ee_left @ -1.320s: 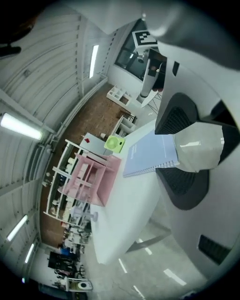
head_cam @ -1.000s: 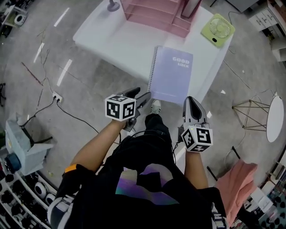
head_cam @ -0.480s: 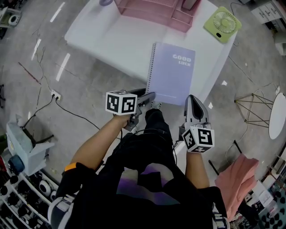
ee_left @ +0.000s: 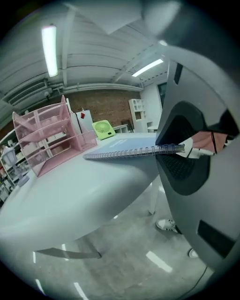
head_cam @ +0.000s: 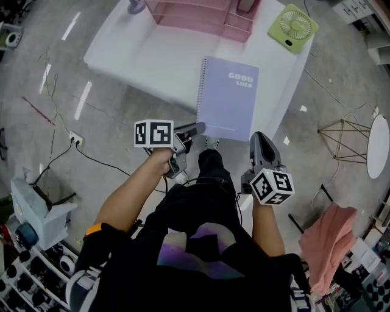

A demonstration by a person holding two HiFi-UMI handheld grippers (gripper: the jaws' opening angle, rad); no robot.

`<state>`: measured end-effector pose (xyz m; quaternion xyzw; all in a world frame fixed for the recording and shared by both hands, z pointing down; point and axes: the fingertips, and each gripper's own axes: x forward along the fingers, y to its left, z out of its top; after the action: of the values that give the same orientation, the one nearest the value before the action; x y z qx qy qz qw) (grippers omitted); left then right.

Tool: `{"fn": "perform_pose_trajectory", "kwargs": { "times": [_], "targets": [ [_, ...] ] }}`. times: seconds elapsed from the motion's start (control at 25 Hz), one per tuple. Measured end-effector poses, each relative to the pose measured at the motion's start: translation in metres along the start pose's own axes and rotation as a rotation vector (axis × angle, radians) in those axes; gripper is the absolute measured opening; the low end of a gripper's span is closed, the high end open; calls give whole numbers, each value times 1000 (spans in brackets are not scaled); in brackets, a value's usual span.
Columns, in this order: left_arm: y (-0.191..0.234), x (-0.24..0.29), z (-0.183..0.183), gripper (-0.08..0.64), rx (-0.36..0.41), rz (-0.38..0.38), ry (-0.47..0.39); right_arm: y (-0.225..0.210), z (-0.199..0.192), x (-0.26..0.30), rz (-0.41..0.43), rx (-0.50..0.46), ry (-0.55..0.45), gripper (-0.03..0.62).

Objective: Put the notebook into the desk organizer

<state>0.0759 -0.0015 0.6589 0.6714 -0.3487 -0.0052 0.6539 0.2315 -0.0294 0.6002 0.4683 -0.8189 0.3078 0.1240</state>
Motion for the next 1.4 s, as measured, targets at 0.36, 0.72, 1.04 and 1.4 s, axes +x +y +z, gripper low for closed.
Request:
{"fn": "perform_pose_trajectory", "kwargs": {
  "times": [0.36,0.72,1.04,1.4],
  "targets": [
    [-21,-16,13,55,-130,-84,11,-7,-34,5,53,424,87,178],
    [-29,-20,11,55,-162,-107,36,-7,-51,20,175,811,110,285],
    [-36,-29,10,55,-213,-136,23,-4,-76,33,228,967,159,286],
    [-23,-35,1,55,-157,-63,48,9,-66,33,287,938,112,75]
  ]
}}
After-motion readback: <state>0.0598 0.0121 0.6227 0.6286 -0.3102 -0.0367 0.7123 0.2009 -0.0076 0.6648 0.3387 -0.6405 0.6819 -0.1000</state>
